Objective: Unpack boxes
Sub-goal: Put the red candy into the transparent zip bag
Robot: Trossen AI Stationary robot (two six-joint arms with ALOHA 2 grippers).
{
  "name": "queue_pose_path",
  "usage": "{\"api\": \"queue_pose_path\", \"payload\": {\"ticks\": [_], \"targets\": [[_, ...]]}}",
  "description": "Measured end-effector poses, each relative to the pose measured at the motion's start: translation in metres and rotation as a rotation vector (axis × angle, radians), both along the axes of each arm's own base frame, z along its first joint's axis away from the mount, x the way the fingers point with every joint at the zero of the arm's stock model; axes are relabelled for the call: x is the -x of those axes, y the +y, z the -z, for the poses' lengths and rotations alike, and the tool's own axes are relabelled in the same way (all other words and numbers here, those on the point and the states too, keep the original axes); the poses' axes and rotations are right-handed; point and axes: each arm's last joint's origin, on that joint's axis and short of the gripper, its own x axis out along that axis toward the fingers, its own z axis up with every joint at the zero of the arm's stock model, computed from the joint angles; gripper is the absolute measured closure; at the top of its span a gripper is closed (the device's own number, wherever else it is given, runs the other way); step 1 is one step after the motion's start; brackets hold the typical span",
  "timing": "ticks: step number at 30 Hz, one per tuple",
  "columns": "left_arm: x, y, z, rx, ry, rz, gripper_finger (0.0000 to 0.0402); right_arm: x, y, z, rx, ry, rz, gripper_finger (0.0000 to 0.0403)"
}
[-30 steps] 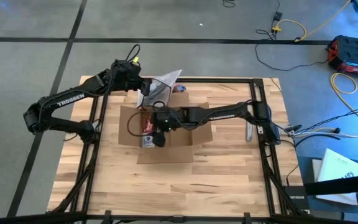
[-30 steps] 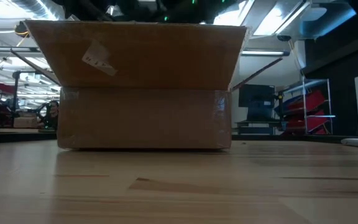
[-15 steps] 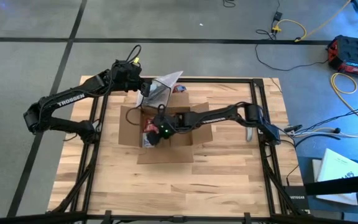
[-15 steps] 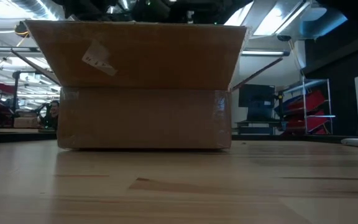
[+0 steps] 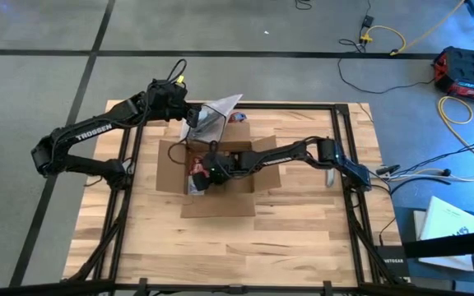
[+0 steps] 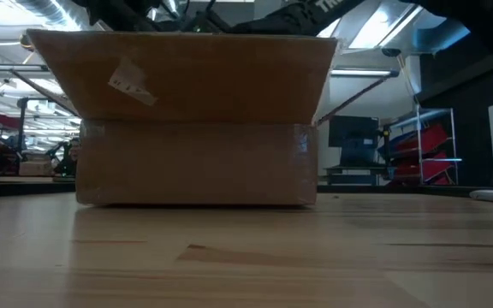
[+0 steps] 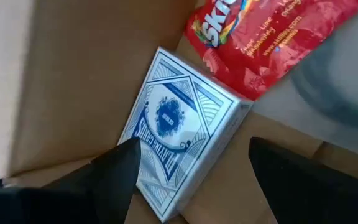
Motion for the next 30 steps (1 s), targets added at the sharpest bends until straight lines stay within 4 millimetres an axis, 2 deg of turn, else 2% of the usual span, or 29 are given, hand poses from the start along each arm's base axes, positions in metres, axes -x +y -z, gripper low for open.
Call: {"api": "queue_pose_path", "payload": {"ticks": [4, 12, 21, 23, 28, 30], "targets": [[0.000, 0.000, 0.000, -0.001, -0.001, 0.000, 0.0402, -0.003, 0.000, 0.002, 0.001, -0.028, 0.001, 0.0116], [0.000, 0.000, 0.000, -0.001, 0.000, 0.000, 0.0402, -0.011, 0.000, -0.008, -0.011, -0.155, 0.029, 0.0116], [0.000, 0.000, 0.000, -0.001, 0.000, 0.000, 0.0402, -0.011, 0.000, -0.007, -0.014, -0.142, 0.033, 0.0116], [0.000, 0.000, 0.000, -0.001, 0.000, 0.000, 0.0402, -0.012, 0.002, -0.009, 0.065, -0.180, -0.057, 0.0116], [0.000, 0.000, 0.000, -0.004, 0.002, 0.003, 0.0402, -0.021, 0.019, -0.033, 0.421, -0.289, -0.440, 0.0116], [0.000, 0.000, 0.000, 0.000, -0.001, 0.000, 0.0402, -0.022, 0.026, -0.039, 0.516, -0.283, -0.499, 0.0116]]}}
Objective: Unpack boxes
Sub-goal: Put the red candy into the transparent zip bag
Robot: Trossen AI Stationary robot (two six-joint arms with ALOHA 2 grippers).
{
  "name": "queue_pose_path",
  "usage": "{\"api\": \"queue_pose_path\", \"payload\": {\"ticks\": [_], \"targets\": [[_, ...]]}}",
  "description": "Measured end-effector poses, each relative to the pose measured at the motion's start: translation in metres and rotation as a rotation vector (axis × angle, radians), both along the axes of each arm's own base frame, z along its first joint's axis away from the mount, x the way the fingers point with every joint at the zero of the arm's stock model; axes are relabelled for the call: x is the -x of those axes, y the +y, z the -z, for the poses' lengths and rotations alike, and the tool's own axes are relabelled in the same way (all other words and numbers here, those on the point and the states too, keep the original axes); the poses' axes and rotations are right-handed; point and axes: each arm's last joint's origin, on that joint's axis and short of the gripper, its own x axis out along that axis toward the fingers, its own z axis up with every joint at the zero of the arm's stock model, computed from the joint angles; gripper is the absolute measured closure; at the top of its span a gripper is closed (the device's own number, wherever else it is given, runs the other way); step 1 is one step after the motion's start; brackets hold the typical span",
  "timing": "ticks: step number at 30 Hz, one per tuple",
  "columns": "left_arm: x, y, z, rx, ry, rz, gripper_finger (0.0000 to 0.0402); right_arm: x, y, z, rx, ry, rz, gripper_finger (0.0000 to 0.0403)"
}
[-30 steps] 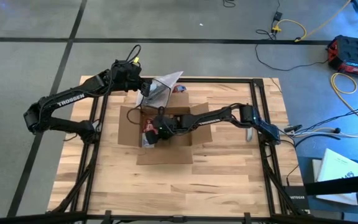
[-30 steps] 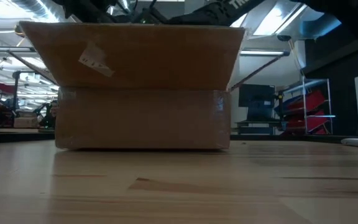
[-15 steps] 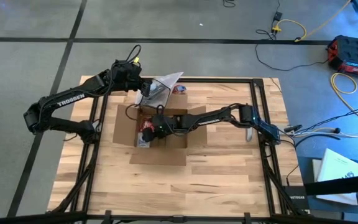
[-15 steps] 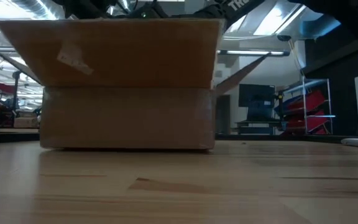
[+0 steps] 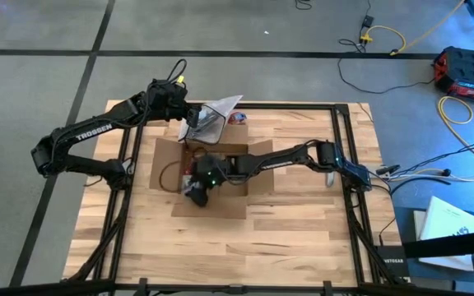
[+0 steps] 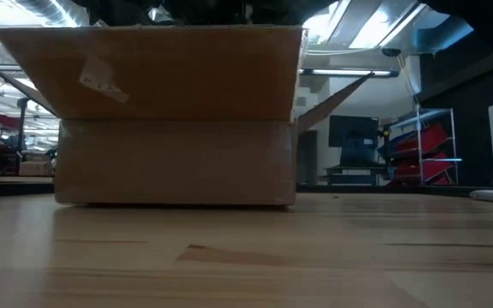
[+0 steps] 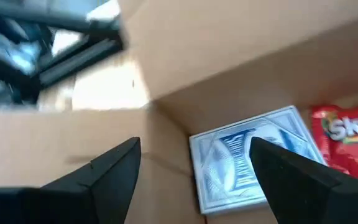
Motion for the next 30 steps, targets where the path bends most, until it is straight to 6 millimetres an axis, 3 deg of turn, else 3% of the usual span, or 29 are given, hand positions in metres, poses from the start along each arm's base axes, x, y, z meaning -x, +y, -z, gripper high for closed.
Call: {"api": "queue_pose_path", "payload": {"ticks": [8, 16, 23, 30], "targets": [[0.000, 0.000, 0.000, 0.011, -0.009, -0.009, 0.0402, 0.001, -0.015, -0.001, 0.270, 0.026, 0.110, 0.0116], [0.000, 0.000, 0.000, 0.005, -0.005, -0.004, 0.0402, 0.004, -0.041, 0.009, 0.287, 0.110, 0.255, 0.0116], [0.000, 0.000, -0.001, 0.001, -0.011, -0.004, 0.0402, 0.004, -0.045, 0.016, 0.276, 0.131, 0.197, 0.0116], [-0.001, 0.000, -0.001, -0.001, -0.012, -0.003, 0.0402, 0.001, -0.044, 0.044, 0.334, 0.185, 0.126, 0.0116]]}}
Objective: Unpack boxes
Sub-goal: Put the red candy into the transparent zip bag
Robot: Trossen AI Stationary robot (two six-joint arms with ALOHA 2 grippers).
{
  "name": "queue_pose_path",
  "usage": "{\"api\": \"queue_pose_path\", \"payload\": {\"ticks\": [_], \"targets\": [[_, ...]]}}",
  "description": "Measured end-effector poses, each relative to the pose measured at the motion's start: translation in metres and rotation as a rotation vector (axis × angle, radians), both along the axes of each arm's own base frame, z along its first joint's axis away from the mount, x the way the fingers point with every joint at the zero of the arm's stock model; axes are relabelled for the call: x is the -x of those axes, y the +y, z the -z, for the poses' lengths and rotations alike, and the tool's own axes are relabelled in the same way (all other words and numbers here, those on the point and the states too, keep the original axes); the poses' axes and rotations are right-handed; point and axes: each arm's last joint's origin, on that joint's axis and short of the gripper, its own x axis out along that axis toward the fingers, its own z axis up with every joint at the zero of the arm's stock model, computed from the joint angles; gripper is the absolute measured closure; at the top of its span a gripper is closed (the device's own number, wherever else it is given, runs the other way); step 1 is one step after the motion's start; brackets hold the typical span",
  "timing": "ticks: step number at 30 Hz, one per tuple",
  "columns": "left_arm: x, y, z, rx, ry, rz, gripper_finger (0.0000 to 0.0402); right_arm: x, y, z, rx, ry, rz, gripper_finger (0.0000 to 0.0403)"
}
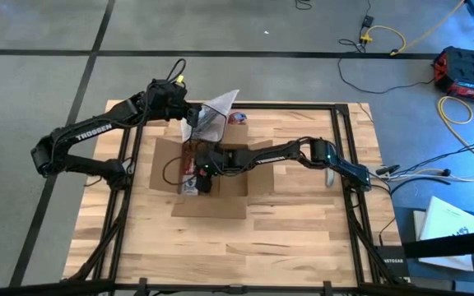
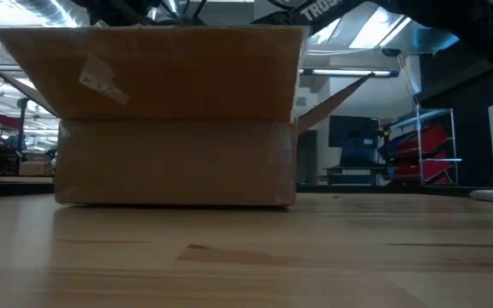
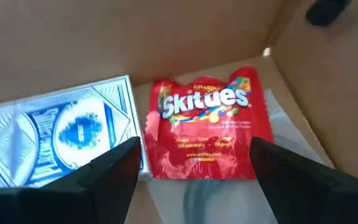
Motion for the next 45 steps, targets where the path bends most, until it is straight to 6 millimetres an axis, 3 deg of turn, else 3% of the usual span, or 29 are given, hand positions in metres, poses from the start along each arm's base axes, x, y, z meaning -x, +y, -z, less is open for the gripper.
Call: {"api": "queue_pose_path", "payload": {"ticks": [9, 23, 45], "targets": [[-0.001, -0.002, 0.001, 0.000, 0.008, 0.012, 0.0402, -0.001, -0.018, -0.002, 0.084, -0.030, 0.083, 0.0116], [0.000, -0.002, 0.001, 0.001, 0.017, 0.016, 0.0402, -0.007, -0.026, -0.005, 0.094, -0.081, 0.139, 0.0116], [0.001, -0.002, 0.003, 0.008, 0.034, 0.019, 0.0402, -0.012, -0.033, 0.025, 0.071, -0.053, 0.051, 0.0116]]}}
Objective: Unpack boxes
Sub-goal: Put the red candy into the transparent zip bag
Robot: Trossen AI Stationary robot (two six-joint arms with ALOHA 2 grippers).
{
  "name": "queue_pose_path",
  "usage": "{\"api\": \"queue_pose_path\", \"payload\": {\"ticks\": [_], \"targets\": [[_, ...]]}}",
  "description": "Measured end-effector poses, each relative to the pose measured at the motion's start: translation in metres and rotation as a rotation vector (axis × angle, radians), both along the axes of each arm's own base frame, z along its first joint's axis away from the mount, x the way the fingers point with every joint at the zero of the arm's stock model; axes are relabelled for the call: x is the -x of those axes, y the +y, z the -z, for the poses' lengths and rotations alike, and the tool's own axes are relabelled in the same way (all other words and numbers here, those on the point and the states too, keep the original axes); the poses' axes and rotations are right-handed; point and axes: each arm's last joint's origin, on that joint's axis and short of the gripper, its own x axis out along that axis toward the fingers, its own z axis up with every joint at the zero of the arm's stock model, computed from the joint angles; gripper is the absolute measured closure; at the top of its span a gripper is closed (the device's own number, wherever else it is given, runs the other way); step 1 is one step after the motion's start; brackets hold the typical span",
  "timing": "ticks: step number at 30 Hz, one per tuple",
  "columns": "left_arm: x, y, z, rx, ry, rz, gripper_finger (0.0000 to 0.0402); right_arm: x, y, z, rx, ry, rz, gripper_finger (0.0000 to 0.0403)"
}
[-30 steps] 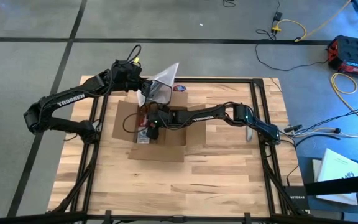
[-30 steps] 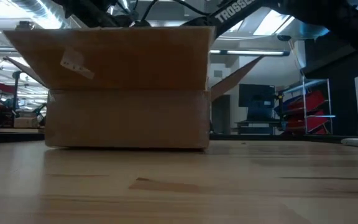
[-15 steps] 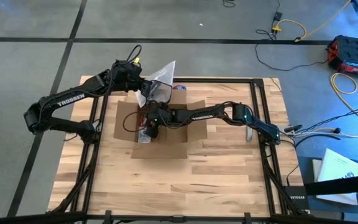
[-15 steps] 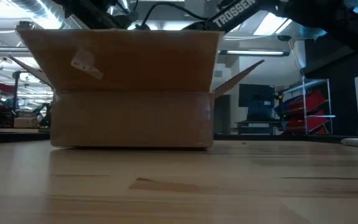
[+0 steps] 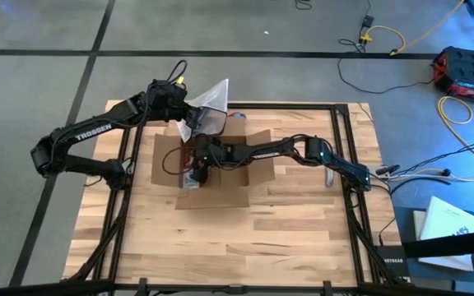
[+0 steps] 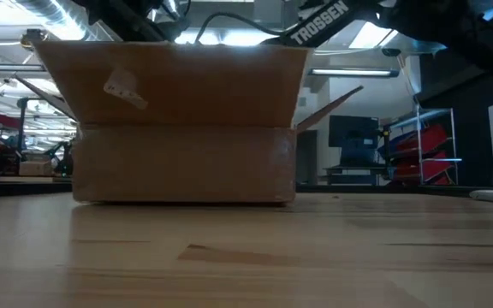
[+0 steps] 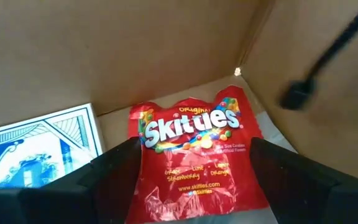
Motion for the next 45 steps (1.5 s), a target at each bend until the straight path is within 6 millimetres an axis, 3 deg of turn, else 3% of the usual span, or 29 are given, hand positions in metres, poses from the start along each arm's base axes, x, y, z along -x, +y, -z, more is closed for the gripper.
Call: {"api": "queue_pose_path", "payload": {"ticks": [5, 21, 27, 32, 45], "targets": [[0.000, 0.000, 0.000, -0.005, 0.002, 0.003, 0.0402, 0.000, 0.000, 0.003, -0.013, -0.003, 0.019, 0.0133], [-0.001, 0.001, -0.003, -0.021, -0.024, 0.004, 0.0402, 0.000, 0.005, 0.007, -0.123, -0.014, 0.071, 0.0293], [-0.001, 0.001, -0.003, -0.024, -0.022, 0.006, 0.0402, -0.009, 0.010, -0.006, -0.203, -0.048, 0.043, 0.0337], [-0.001, 0.001, -0.003, -0.038, -0.013, 0.015, 0.0402, -0.017, 0.011, -0.030, -0.233, -0.057, 0.008, 0.0363], [0.004, 0.008, -0.003, -0.092, 0.024, 0.019, 0.0402, -0.006, 0.013, -0.061, -0.241, 0.196, -0.035, 0.0370]]}}
